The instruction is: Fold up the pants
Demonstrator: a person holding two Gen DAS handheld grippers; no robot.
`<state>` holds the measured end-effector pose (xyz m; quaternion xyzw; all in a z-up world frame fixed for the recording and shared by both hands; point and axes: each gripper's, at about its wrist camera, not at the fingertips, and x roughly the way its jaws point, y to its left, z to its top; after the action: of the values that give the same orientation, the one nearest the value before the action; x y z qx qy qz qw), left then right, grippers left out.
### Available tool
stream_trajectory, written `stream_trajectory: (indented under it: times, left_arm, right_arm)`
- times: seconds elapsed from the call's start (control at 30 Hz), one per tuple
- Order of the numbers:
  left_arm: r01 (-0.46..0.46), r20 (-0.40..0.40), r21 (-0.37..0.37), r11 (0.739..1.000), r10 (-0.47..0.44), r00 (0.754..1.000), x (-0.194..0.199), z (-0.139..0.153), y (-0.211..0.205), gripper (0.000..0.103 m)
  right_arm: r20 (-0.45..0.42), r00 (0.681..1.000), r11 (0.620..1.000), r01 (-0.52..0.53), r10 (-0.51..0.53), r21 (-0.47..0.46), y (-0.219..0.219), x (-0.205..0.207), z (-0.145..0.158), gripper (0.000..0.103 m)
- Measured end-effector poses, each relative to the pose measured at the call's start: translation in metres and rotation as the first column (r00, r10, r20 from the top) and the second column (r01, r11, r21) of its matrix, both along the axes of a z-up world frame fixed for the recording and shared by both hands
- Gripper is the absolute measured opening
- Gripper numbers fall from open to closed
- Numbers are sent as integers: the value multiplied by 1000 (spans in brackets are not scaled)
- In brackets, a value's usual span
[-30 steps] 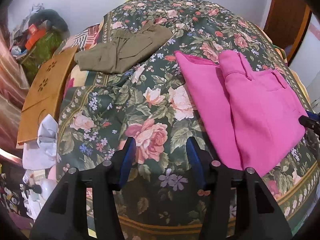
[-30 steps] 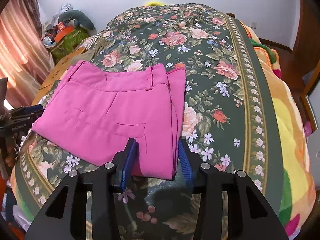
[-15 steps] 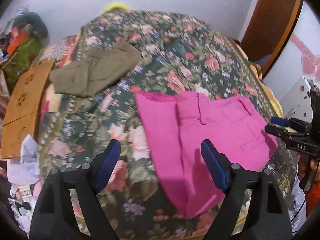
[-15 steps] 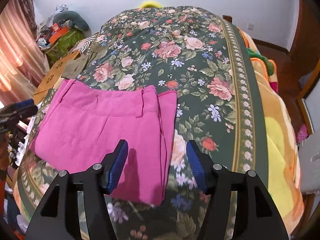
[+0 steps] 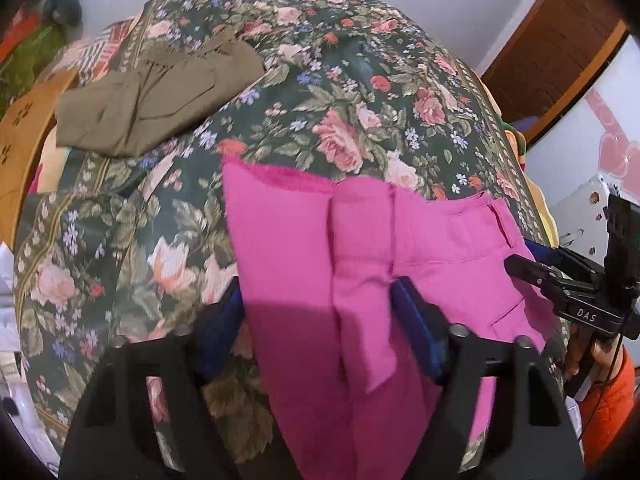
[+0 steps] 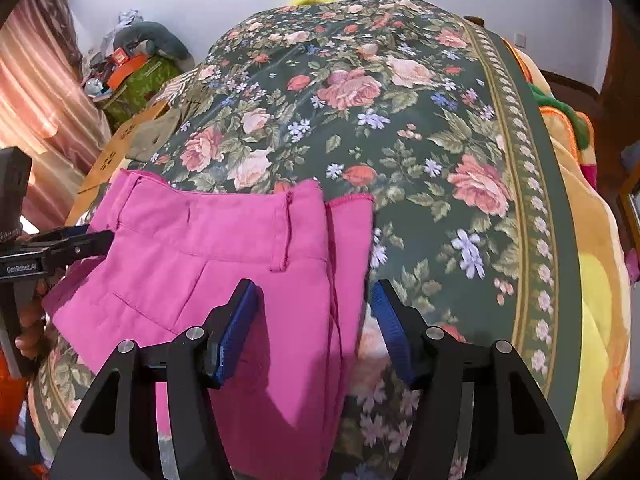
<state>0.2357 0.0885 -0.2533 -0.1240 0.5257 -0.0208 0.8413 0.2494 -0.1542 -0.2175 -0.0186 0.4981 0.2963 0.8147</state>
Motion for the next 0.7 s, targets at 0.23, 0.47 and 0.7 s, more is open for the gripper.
stream_trajectory:
  times: [0.23,0.47,0.7]
  left_arm:
    - [-35,9,46,998,35,999,5,1,-3,51]
    - [2,52,91,996,-7,999,2,20,-12,8]
    - [-16,128,90,996,5,992,-6,53,-2,8]
  right_arm:
    - [18,1000,1000,-13,13,1,9,2,3,21]
    - [85,996,1000,-24,25,-5,16,-4,22,12]
    - [158,987,999,-33,29,20,23,-13,56,12]
